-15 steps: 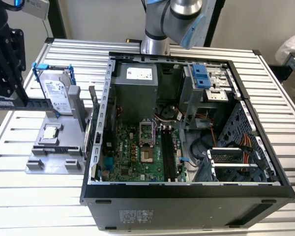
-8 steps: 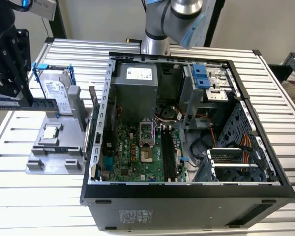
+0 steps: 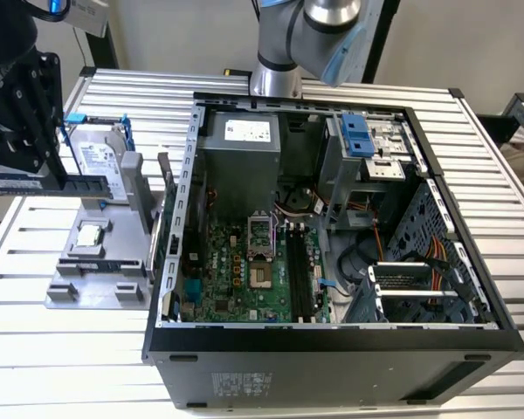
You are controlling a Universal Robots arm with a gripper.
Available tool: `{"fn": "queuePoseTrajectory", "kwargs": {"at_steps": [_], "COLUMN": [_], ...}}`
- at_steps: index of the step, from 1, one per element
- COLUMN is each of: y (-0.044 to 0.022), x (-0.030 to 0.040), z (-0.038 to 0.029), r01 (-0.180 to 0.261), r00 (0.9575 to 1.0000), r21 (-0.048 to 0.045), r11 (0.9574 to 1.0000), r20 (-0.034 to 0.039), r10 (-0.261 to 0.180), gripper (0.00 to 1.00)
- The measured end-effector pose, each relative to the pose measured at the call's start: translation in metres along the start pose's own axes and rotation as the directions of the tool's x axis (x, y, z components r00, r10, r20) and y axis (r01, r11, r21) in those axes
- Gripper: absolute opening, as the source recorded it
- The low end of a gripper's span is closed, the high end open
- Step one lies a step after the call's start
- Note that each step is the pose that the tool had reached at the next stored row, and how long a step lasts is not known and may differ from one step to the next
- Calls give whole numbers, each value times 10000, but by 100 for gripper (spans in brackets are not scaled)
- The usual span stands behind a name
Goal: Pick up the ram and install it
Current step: 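Pick up the ram and move it above insertion slot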
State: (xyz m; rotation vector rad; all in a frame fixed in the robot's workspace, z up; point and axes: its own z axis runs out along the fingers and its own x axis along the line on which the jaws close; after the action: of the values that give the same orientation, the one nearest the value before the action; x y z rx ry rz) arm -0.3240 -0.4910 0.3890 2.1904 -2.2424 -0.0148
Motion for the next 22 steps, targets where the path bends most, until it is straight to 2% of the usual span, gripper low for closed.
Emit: {"fn": "queuePoseTrajectory", "kwargs": {"at_steps": [22], "y": [-236], "x": [-5], "z": [-3], "r01": [1], "r00": [10000], "r21": [0], "r11": [10000], "r20": [0], "r10": [-1], "gripper": [0]}}
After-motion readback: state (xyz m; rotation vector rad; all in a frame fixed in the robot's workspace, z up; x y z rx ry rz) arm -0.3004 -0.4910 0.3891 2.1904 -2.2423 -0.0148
